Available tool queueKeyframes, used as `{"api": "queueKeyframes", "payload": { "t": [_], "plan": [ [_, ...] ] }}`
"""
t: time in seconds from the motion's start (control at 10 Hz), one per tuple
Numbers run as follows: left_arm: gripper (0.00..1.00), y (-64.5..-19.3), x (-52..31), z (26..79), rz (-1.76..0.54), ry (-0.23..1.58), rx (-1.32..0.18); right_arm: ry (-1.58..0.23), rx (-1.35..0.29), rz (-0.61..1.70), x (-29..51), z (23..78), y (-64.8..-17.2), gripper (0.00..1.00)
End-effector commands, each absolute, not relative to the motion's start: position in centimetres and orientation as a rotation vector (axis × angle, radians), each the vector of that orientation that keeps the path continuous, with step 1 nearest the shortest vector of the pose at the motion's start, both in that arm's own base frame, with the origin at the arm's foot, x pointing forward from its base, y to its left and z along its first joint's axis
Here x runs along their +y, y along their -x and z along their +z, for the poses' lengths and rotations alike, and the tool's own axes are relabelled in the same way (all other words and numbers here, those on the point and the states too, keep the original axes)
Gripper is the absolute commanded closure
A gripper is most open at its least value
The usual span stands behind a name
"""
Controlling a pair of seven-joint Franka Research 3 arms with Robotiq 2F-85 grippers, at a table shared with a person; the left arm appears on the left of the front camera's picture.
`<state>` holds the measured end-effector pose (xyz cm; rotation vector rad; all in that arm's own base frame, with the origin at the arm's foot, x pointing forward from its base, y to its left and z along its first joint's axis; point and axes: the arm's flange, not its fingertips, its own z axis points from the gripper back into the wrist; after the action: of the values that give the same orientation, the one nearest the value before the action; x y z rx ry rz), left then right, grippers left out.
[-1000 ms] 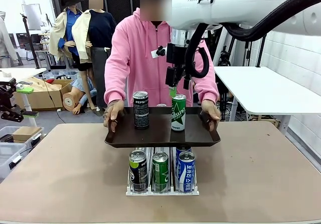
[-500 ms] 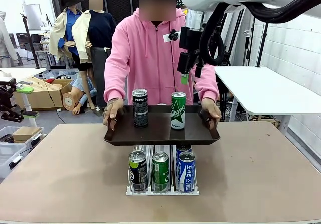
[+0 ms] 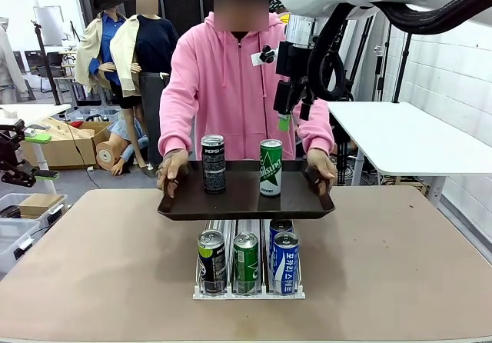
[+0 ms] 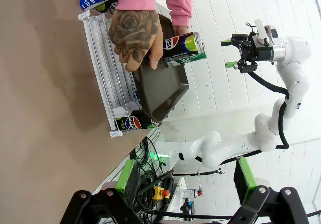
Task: Retrieve and hand over the desired beverage to the person.
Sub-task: Place the picked can on the Handle tray extended by the person.
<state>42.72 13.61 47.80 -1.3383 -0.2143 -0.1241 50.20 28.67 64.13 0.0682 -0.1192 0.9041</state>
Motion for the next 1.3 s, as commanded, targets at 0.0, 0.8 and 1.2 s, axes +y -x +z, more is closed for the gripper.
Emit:
{"api": "queueKeyframes", "payload": {
  "t": [0.0, 0.8, 1.2],
  "plan": [
    [0.0, -42.5, 13.6, 47.9, -0.121, 1.337, -0.222, -0.067, -0.122, 0.895, 28.8, 64.2, -50.4, 0.0],
    [0.0, -42.5, 13.6, 47.9, -0.121, 1.337, -0.222, -0.214, -0.124, 0.796, 25.3, 65.1, -49.9, 0.0],
    [0.0, -42.5, 13.6, 47.9, -0.121, 1.337, -0.222, -0.42, -0.177, 0.595, 15.3, 65.3, -46.5, 0.0]
  ]
}}
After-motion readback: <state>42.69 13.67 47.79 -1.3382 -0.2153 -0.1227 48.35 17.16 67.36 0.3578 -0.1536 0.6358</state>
